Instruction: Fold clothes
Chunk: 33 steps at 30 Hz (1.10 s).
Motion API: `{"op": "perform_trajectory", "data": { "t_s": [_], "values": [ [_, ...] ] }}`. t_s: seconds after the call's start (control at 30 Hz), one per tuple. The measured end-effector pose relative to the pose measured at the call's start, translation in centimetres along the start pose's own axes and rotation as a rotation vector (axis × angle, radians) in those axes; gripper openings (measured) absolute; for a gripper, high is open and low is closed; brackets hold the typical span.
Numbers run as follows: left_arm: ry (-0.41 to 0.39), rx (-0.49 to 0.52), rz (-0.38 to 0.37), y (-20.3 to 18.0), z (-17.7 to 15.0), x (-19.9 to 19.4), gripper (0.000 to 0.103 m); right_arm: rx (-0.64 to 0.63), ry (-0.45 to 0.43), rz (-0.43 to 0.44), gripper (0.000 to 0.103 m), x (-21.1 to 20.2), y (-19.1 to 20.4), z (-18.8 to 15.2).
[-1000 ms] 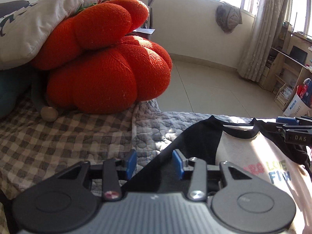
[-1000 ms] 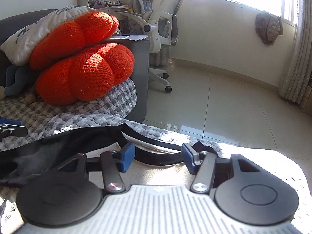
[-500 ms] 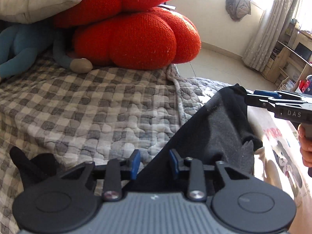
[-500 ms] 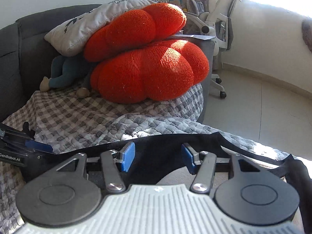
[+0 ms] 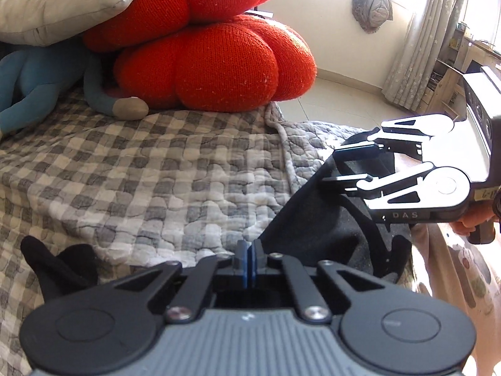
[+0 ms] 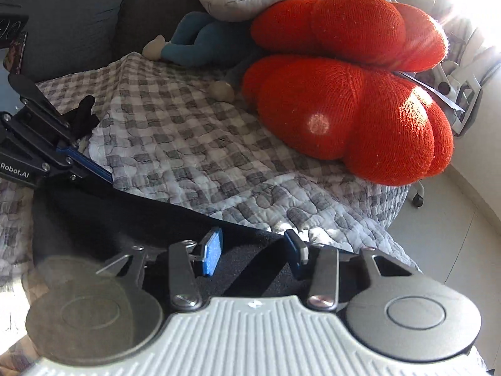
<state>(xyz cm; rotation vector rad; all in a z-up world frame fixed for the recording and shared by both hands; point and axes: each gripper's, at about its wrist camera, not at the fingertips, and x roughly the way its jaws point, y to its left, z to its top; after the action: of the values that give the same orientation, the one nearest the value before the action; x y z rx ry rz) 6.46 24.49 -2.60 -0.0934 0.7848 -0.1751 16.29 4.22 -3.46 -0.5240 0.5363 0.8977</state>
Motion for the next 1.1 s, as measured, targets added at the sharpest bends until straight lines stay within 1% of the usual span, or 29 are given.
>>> {"op": "perform_trajectory", "data": {
  "t_s": [0.03,0.07,0.1,0.13,0.2,0.27,0.33,0.37,0.4,0.47,0.5,0.53,0.57,0.63,0.67,0.7,0.73,0.77,0.83,0.87,0.97,1.03,1.1],
  "values": [
    [0.0,-0.005,-0.009,0.2,0.1,0.0,0.009,0.006,-0.001,0.019,0.019,-0.1,0.1,0.0],
    [0.0,-0.01,-0.017,0.4,0.1,-0.1,0.014,0.005,0.0,0.022,0.011,-0.2,0.2,0.0],
    [-0.001,-0.014,-0.026,0.5,0.1,-0.1,0.026,0.0,-0.004,0.012,0.009,-0.3,0.4,0.0],
    [-0.002,-0.018,-0.035,0.7,0.2,-0.2,0.035,-0.005,-0.008,0.003,0.006,-0.5,0.6,-0.1],
    [0.018,-0.018,-0.06,0.9,0.2,0.1,0.035,-0.004,-0.016,-0.012,0.004,-0.7,0.8,-0.1],
    [0.033,-0.022,-0.066,1.0,0.2,0.3,0.033,0.012,-0.021,-0.01,0.004,-0.9,0.6,-0.1],
    [0.04,-0.025,-0.067,1.0,0.2,0.4,0.022,0.011,-0.023,-0.013,0.004,-1.0,0.6,-0.1],
    [0.044,-0.026,-0.071,0.9,0.3,0.3,0.021,0.007,-0.024,-0.016,0.005,-1.1,0.6,-0.1],
    [0.046,-0.024,-0.074,0.8,0.3,0.3,0.02,0.001,-0.021,-0.012,0.007,-1.0,0.6,0.0],
    [0.052,-0.007,-0.068,0.5,0.3,0.3,0.02,-0.019,-0.011,-0.028,0.024,-0.7,0.6,0.2],
    [0.055,0.001,-0.062,0.4,0.2,0.3,0.02,-0.03,-0.016,-0.037,0.031,-0.6,0.5,0.2],
    [0.057,0.006,-0.06,0.3,0.2,0.4,0.019,-0.04,-0.021,-0.046,0.048,-0.6,0.4,0.3],
    [0.059,0.009,-0.06,0.2,0.2,0.4,0.018,-0.051,-0.025,-0.054,0.053,-0.4,0.3,0.4],
    [0.062,0.006,-0.065,0.2,0.2,0.5,0.002,-0.044,0.006,-0.02,0.053,0.3,-0.2,0.4],
    [0.059,0.0,-0.061,0.2,0.3,0.5,0.002,-0.03,0.016,-0.002,0.048,0.7,-0.5,0.4],
    [0.053,-0.004,-0.055,0.2,0.3,0.5,0.002,-0.01,0.017,0.028,0.041,0.8,-0.8,0.3],
    [0.043,-0.004,-0.045,0.1,0.3,0.4,0.002,0.009,0.019,0.052,0.02,0.8,-0.9,0.4],
    [0.031,-0.004,-0.032,0.0,0.4,0.3,0.002,0.026,0.019,0.074,0.011,0.8,-1.0,0.4],
    [0.001,-0.002,-0.01,-0.1,0.7,-0.1,0.002,0.012,0.002,0.044,0.005,0.3,-0.4,0.3],
    [-0.017,-0.004,-0.002,-0.1,1.1,-0.3,0.002,0.006,-0.007,0.029,0.004,0.1,-0.2,0.3],
    [-0.076,0.0,0.028,-0.1,2.4,-0.7,0.002,0.069,-0.061,-0.024,0.004,-0.7,-0.7,0.3],
    [-0.096,0.026,0.067,-0.2,3.5,-0.2,0.002,0.116,-0.097,-0.065,0.004,-0.9,-1.4,0.6],
    [-0.113,0.057,0.113,-0.4,4.5,0.6,0.002,0.137,-0.102,-0.098,0.004,-0.4,-1.6,0.9]
  ]
}}
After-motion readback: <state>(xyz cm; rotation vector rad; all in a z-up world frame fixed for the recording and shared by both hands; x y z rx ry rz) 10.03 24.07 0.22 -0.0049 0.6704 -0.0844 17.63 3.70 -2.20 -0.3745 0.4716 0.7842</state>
